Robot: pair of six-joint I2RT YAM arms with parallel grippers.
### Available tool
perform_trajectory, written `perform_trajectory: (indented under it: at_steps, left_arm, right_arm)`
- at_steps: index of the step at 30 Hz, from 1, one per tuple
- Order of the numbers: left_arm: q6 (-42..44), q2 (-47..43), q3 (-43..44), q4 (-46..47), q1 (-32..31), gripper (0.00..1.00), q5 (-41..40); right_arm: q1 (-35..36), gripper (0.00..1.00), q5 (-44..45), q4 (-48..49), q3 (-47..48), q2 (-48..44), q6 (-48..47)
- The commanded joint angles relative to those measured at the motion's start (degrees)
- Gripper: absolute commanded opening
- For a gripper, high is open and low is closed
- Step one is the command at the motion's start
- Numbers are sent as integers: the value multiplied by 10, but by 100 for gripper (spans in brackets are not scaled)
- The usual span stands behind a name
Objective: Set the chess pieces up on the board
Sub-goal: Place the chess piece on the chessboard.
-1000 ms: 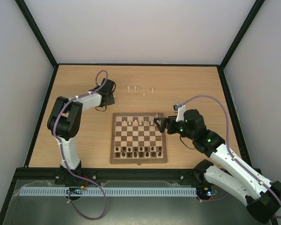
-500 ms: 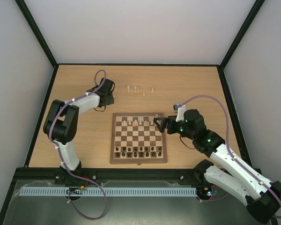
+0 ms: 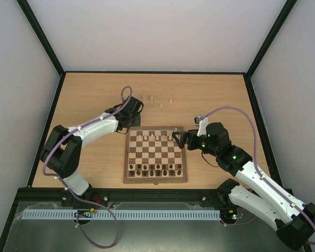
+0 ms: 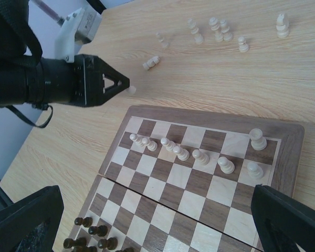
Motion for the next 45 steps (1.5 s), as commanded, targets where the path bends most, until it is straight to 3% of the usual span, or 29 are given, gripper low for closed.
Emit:
perform_trajectory:
  at_steps: [1,45]
  left_arm:
    - [-10,-29,-26,-27,-21,10,-12]
    - [-28,-9,-84,-13,-63,13,-21]
  right_arm:
    - [2,99,-6,12,-6,-6,-5]
    - [2,98,-13,20,-9,6,-4]
